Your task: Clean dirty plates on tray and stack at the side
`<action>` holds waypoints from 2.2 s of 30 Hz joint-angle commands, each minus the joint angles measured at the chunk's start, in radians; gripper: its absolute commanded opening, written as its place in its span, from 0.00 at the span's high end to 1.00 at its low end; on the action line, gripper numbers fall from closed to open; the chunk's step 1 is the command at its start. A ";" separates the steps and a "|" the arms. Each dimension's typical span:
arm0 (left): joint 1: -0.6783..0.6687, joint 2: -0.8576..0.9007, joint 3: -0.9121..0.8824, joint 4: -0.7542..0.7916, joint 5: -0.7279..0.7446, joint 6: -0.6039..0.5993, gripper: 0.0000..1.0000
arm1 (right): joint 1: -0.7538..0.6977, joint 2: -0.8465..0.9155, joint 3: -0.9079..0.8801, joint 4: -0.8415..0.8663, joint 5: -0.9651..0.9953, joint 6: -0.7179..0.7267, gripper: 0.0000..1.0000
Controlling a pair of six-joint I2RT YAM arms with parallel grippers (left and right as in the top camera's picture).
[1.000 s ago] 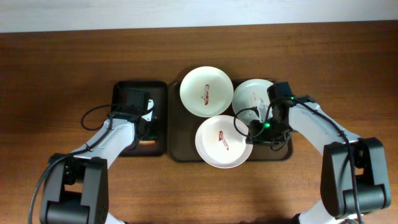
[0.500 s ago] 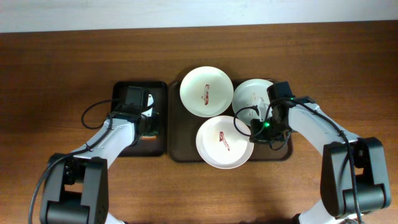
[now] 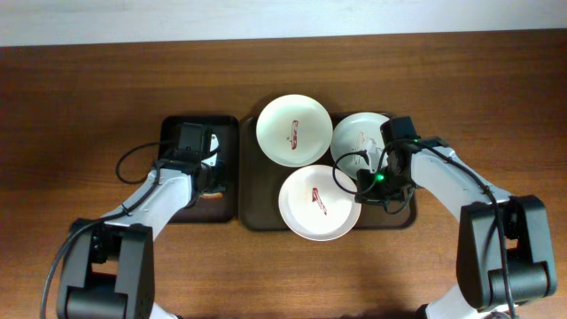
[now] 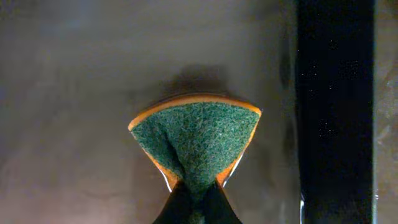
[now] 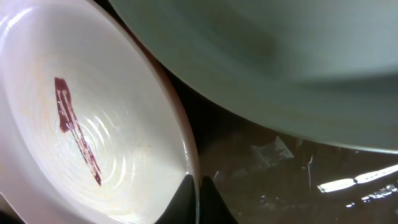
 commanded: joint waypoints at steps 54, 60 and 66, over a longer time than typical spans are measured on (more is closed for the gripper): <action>0.001 -0.783 0.018 0.329 -0.003 0.028 1.00 | 0.007 0.006 -0.009 0.003 -0.016 0.005 0.96; 0.001 -0.807 0.018 0.350 -0.003 0.028 1.00 | 0.007 0.006 -0.009 0.003 -0.016 0.005 0.96; 0.001 -0.807 0.018 0.350 -0.003 0.028 1.00 | 0.007 0.006 -0.009 0.003 -0.016 0.005 0.96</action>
